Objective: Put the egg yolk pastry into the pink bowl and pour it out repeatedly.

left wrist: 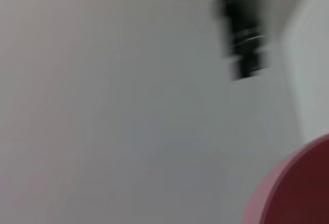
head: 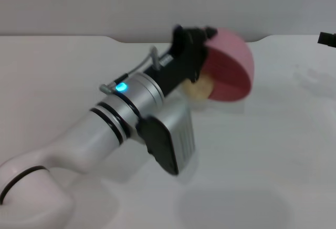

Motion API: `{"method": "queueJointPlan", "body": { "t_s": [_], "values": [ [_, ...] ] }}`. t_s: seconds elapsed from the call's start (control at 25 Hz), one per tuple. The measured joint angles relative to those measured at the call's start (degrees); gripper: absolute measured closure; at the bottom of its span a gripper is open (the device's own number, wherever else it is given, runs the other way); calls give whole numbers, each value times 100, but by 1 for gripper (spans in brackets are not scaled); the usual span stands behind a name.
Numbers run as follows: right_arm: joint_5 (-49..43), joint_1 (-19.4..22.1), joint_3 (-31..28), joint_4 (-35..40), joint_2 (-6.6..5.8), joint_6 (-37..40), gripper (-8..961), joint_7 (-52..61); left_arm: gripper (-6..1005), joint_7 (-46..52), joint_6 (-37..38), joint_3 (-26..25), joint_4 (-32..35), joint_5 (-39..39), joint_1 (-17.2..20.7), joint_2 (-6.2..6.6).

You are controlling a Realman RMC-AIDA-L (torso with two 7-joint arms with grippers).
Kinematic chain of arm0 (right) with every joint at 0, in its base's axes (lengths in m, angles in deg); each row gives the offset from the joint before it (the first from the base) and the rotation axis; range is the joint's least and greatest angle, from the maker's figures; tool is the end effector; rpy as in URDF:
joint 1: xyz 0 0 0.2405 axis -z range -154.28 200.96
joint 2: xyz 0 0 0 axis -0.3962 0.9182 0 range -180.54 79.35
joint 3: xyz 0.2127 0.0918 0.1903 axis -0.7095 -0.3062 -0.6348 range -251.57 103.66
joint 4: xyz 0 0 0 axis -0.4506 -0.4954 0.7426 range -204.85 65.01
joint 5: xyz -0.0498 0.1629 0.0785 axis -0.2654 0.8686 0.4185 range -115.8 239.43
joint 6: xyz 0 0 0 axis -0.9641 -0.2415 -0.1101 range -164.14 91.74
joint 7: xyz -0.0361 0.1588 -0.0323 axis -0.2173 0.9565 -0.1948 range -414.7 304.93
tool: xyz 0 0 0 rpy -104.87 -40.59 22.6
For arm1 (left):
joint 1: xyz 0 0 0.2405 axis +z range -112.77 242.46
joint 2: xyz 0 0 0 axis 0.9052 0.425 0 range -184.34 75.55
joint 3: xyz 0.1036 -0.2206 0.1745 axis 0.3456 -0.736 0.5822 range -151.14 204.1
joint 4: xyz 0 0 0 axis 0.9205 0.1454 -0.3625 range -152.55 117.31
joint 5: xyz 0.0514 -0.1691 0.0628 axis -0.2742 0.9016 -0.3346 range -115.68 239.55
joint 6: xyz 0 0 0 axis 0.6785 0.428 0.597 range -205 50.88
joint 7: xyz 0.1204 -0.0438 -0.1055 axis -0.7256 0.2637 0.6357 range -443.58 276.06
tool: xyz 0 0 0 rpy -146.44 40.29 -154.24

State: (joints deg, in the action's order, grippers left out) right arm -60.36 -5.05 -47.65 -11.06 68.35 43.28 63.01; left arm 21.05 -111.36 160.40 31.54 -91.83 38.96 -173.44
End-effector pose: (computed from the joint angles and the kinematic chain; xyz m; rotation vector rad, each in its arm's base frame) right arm 0.3140 0.3818 0.0623 -2.0862 1.2141 0.6700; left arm -0.1677 0.3539 -0.1334 -1.8195 1.0362 -0.0557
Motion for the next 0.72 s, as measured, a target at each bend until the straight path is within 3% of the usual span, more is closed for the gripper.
{"method": "queueJointPlan", "body": {
  "t_s": [0.2,0.48,0.64,0.72],
  "values": [
    [4,-36,-7,-34,-9,-1,397,-3,1000,-590,5,351,-290,110,-239,-4],
    [57,-39,26,-100,-12,-12,386,-19,1000,-534,-70,305,-350,434,-241,-5],
    [224,-73,103,-282,-18,32,379,-248,1001,47,-235,39,-156,1774,-310,-5],
    [281,-87,156,-364,-24,70,376,-344,1001,378,-19,-364,92,2566,-345,7]
  ]
}}
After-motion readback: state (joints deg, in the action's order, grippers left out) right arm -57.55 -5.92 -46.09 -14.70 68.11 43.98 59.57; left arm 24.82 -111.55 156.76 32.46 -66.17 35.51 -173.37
